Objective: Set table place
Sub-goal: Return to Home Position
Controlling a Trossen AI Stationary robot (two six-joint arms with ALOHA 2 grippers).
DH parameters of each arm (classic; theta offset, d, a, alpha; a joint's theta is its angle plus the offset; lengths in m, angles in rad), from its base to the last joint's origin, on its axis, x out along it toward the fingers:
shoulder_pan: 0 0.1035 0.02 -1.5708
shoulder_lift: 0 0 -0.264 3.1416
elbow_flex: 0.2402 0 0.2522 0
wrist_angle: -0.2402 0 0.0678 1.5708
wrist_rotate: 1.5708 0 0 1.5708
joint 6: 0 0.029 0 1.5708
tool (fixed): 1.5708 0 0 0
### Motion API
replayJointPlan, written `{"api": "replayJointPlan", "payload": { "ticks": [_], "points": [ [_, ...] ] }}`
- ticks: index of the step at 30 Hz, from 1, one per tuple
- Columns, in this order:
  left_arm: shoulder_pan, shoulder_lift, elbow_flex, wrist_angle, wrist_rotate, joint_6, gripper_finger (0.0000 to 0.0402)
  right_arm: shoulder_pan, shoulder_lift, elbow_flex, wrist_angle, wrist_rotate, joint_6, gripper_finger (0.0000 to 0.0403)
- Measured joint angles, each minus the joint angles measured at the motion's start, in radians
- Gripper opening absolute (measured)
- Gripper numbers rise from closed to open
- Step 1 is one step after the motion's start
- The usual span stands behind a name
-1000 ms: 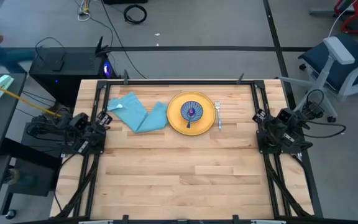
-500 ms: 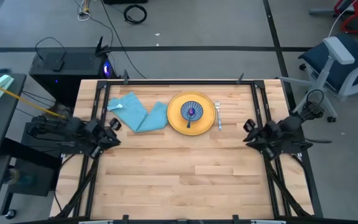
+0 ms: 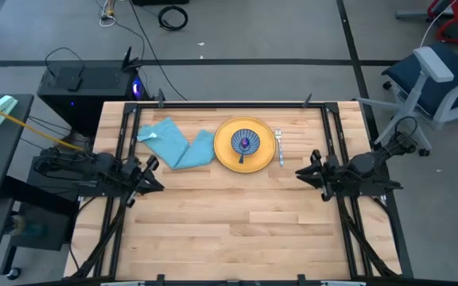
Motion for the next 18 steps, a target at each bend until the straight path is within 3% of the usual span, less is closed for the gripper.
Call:
{"api": "replayJointPlan", "payload": {
  "ticks": [8, 18],
  "points": [
    [0.000, 0.001, 0.000, -0.052, 0.000, -0.004, 0.0035, -0.063, 0.010, 0.001, 0.011, -0.168, 0.024, 0.0085],
    [0.000, 0.001, 0.000, -0.063, 0.000, -0.011, 0.0033, -0.096, 0.010, 0.001, -0.002, -0.224, -0.062, 0.0085]
  ]
}}
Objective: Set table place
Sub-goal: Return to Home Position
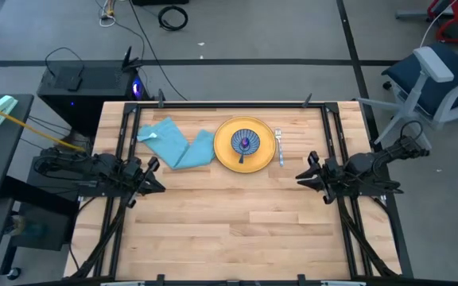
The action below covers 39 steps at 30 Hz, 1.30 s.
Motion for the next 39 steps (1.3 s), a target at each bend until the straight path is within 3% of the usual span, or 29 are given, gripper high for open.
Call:
{"api": "replayJointPlan", "payload": {
  "ticks": [8, 39],
  "points": [
    [0.000, 0.000, 0.000, 0.000, 0.000, 0.000, 0.0040, -0.010, 0.000, 0.000, -0.028, -0.125, -0.082, 0.0085],
    [0.000, 0.000, 0.000, 0.000, 0.000, 0.000, 0.0030, -0.010, 0.001, 0.000, -0.027, -0.126, -0.079, 0.0085]
  ]
}}
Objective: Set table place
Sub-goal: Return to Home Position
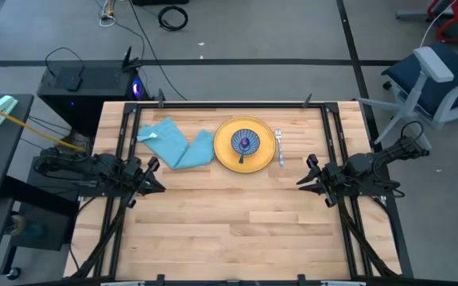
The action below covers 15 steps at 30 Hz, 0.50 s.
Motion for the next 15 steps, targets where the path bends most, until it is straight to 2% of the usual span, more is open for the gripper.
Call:
{"api": "replayJointPlan", "payload": {
  "ticks": [15],
  "points": [
    [0.000, 0.000, 0.000, 0.000, 0.000, 0.000, 0.0040, 0.000, 0.000, 0.000, 0.000, 0.000, 0.000, 0.0085]
  ]
}}
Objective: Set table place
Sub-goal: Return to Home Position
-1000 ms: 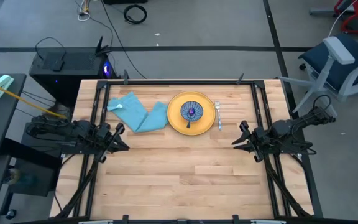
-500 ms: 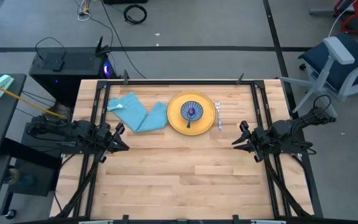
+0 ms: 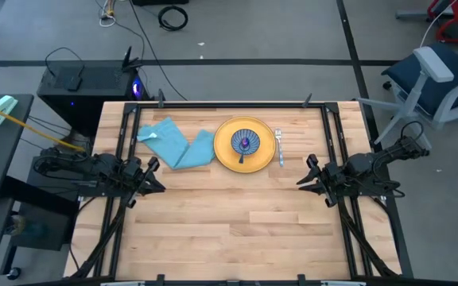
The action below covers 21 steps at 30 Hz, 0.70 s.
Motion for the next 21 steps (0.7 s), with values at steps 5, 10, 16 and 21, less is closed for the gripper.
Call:
{"api": "replayJointPlan", "payload": {
  "ticks": [5, 10, 16, 21],
  "points": [
    [0.000, 0.000, 0.000, 0.000, 0.000, 0.000, 0.0038, 0.000, 0.000, 0.000, 0.000, 0.000, 0.000, 0.0085],
    [0.000, 0.000, 0.000, 0.000, 0.000, 0.000, 0.0032, 0.000, 0.000, 0.000, 0.000, 0.000, 0.000, 0.0085],
    [0.000, 0.000, 0.000, 0.000, 0.000, 0.000, 0.0033, 0.000, 0.000, 0.000, 0.000, 0.000, 0.000, 0.0085],
    [0.000, 0.000, 0.000, 0.000, 0.000, 0.000, 0.0040, 0.000, 0.000, 0.000, 0.000, 0.000, 0.000, 0.0085]
  ]
}}
